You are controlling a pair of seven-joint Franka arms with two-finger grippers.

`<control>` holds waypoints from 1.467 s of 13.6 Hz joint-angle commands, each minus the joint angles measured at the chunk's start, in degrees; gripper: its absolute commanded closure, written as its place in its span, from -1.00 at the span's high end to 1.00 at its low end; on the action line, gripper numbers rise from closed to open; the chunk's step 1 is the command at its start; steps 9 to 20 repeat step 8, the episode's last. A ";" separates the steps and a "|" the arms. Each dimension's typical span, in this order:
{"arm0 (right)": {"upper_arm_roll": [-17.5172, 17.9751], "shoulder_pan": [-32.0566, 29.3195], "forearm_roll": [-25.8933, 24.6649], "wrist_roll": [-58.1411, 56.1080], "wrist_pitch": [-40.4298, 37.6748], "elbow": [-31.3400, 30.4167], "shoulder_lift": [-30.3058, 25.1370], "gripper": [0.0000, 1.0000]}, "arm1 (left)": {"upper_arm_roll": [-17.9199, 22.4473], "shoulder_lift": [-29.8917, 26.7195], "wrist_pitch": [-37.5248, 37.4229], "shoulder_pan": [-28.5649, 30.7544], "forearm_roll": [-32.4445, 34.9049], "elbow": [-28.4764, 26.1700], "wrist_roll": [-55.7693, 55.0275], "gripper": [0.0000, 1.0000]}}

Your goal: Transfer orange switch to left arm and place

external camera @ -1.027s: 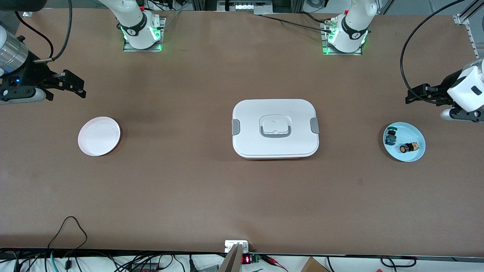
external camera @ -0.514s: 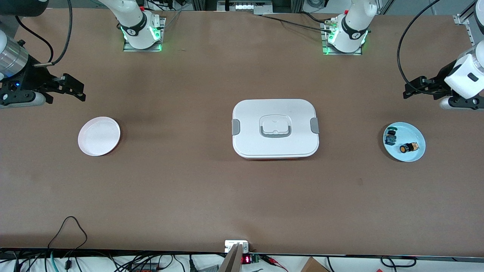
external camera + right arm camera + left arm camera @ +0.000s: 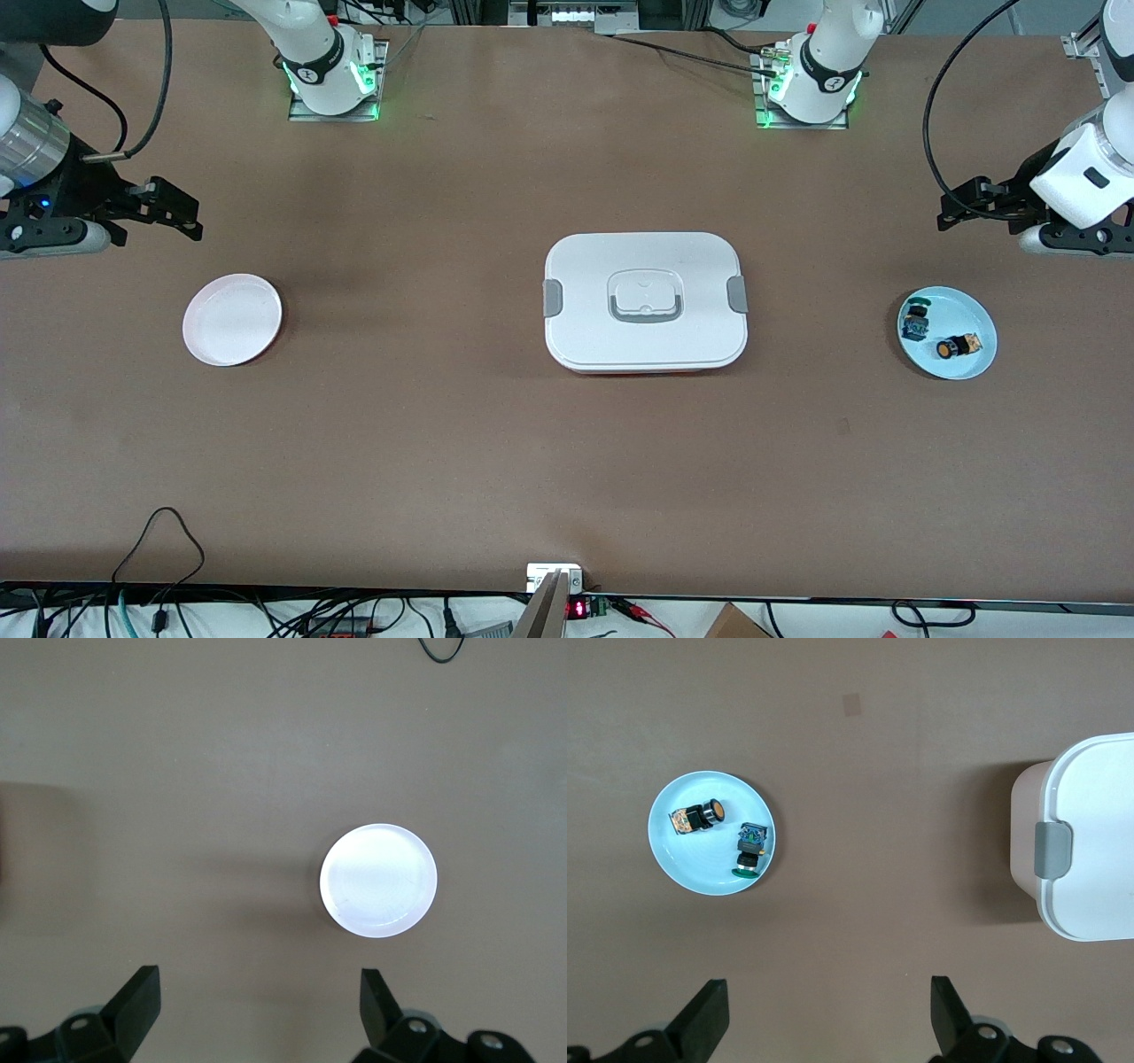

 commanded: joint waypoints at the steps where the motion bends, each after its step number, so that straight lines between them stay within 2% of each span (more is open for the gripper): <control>1: 0.71 -1.01 -0.73 0.27 0.10 1.20 1.09 1.00 | 0.05 0.72 -0.21 -0.41 0.43 1.14 1.32 1.00; 20: 0.71 -0.48 -0.20 1.33 0.10 1.20 1.01 1.00 | -0.65 0.81 -0.29 -0.50 0.43 1.31 1.77 1.00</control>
